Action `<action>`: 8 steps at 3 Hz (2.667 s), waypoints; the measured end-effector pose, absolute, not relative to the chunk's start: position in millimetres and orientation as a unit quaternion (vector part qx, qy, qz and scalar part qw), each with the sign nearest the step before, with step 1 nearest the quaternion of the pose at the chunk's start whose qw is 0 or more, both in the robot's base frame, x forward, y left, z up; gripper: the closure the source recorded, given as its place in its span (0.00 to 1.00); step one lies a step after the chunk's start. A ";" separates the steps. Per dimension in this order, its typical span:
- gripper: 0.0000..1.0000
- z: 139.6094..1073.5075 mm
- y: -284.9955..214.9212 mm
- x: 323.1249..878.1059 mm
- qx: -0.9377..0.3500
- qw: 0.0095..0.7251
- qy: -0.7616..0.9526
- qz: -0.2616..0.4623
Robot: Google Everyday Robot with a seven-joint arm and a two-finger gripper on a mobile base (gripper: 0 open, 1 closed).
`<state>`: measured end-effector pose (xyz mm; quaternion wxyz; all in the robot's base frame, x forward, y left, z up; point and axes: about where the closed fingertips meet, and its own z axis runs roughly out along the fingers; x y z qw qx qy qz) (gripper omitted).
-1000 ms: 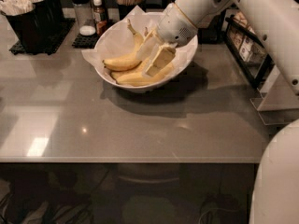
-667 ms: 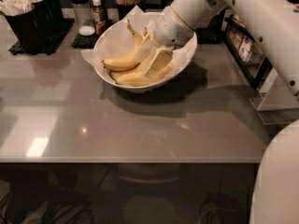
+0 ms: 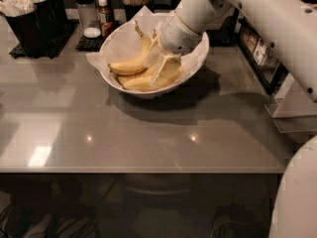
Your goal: Pick banana from white bowl
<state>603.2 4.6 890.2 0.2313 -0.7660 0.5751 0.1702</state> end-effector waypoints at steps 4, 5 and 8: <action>0.55 854.7 3.7 600.9 -0.772 0.201 0.581 0.164; 0.74 857.8 0.3 600.0 -0.769 0.204 0.589 0.145; 1.00 933.5 -25.7 585.6 -0.753 0.262 0.596 0.099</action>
Offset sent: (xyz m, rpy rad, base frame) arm -0.0021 -0.0084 -0.0212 -0.0541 0.0245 -0.0002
